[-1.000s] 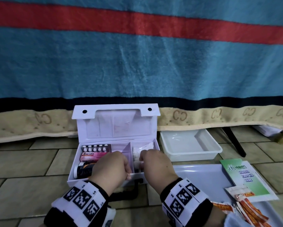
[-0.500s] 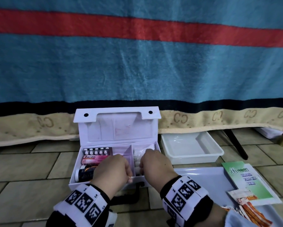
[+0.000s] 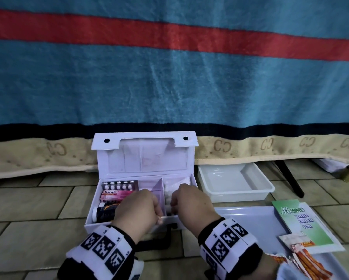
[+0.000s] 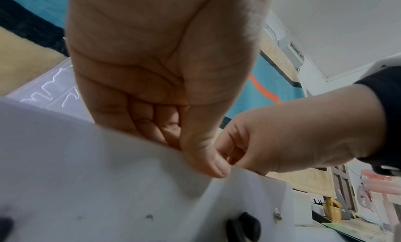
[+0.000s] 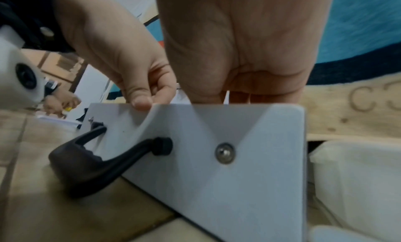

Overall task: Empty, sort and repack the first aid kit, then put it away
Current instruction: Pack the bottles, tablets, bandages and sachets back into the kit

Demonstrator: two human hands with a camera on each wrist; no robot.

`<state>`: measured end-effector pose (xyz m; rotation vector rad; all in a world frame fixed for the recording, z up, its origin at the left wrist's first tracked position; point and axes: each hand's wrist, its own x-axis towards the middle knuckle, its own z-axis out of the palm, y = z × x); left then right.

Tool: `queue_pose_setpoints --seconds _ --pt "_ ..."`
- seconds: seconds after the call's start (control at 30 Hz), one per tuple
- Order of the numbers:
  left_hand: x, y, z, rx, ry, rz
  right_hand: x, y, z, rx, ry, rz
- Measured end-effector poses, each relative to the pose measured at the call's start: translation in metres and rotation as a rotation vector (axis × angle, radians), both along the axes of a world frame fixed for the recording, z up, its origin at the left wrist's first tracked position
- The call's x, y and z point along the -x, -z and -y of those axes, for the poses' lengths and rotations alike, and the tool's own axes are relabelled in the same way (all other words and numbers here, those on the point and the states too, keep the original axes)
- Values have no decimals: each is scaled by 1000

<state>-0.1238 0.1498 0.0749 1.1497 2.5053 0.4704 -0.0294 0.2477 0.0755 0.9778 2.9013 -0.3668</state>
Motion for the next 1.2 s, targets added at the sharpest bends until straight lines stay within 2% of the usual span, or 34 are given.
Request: queue_pose_setpoints --seconds 0.2,0.3,0.37,0.47,0.57,0.7,0.83,0.97,1.07,1.2 --pt "2 3 -1 -2 -26 34 -15 -5 1 -22 -47 -63" --pt "2 1 0 26 -11 11 -25 -9 -1 -30 -44 -169" --pt "-4 -1 0 41 47 -82 -37 -16 -6 -9 26 -259" --pt "-25 -7 -2 115 150 -346 -70 -24 -20 9 147 -345" --pt "-49 -13 -12 5 184 -390 -120 -23 -43 35 323 -364" --pt "-83 -16 -37 -210 302 -232 -199 -8 -89 -15 644 -263" --pt "-120 -7 -58 -253 438 -160 -255 8 -129 -29 810 -43" --pt "-143 1 -72 -216 530 -151 -270 17 -151 72 844 46" --pt "-149 5 -79 -189 539 -161 -266 19 -164 112 774 127" --pt "-153 7 -88 -173 524 -171 -264 16 -176 123 745 135"
